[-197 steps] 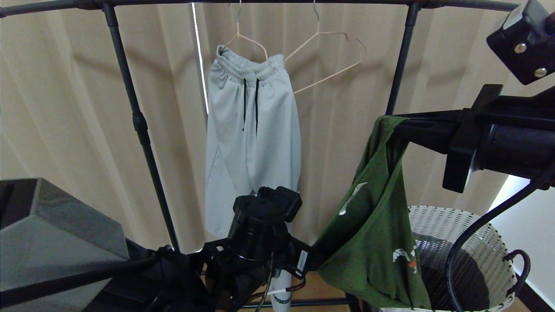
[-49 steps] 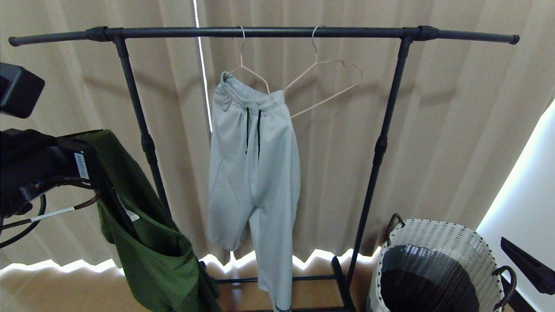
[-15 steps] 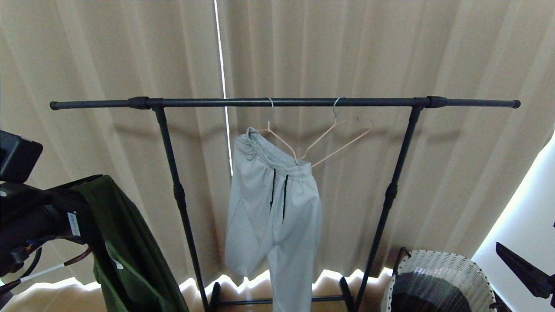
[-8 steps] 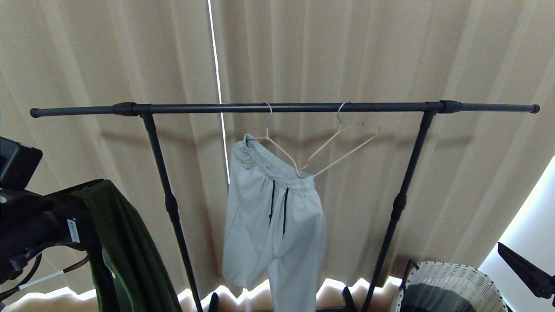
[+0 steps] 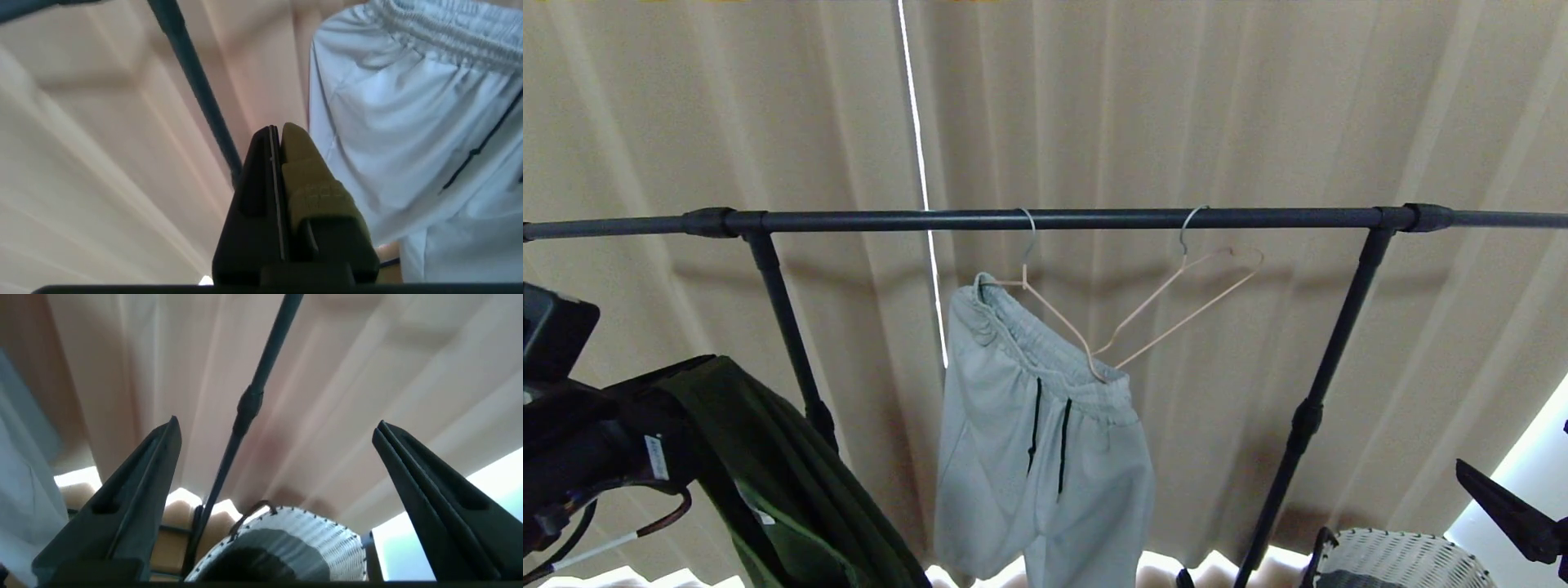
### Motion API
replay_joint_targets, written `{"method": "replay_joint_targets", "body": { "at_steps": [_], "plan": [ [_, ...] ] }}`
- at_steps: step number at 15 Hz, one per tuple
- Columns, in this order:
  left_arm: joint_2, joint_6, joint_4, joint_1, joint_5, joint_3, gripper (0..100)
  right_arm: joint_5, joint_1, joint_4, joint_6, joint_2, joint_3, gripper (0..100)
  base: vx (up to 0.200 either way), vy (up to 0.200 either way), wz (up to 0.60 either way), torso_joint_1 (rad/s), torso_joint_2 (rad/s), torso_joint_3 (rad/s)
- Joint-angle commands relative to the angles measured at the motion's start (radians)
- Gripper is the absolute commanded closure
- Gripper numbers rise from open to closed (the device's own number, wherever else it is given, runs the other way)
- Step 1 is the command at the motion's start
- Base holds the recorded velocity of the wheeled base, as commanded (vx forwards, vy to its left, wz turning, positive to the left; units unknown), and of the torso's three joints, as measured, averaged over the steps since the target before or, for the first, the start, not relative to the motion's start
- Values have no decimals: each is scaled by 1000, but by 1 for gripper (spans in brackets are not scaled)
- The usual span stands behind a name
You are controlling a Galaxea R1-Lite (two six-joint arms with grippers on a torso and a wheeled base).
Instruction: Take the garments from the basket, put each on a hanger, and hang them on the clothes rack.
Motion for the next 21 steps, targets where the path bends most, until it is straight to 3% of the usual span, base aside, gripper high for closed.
{"method": "replay_joint_targets", "body": {
  "at_steps": [1, 6, 10, 16, 18, 21],
  "plan": [
    [-60, -16, -1, 3, 0, 49, 100, -1, 0, -1, 0, -6, 5, 0, 0, 0, 0, 0, 0, 0],
    [-74, -48, -1, 8, 0, 122, 100, 7, 9, -2, 1, 5, 34, 0, 0, 0, 0, 0, 0, 0],
    [-145, -50, -5, 15, -50, 122, 100, 97, 46, -1, 14, 28, -12, 0, 0, 0, 0, 0, 0, 0],
    [-148, -56, -28, 12, -79, 70, 100, 99, 293, -10, 73, 362, -288, 0, 0, 0, 0, 0, 0, 0],
    [-146, -56, -28, 12, -79, 70, 100, 91, 328, -13, 95, 465, -348, 0, 0, 0, 0, 0, 0, 0],
    [-145, -56, -28, 12, -79, 70, 100, 11, 402, -15, 172, 588, -442, 0, 0, 0, 0, 0, 0, 0]
  ]
}}
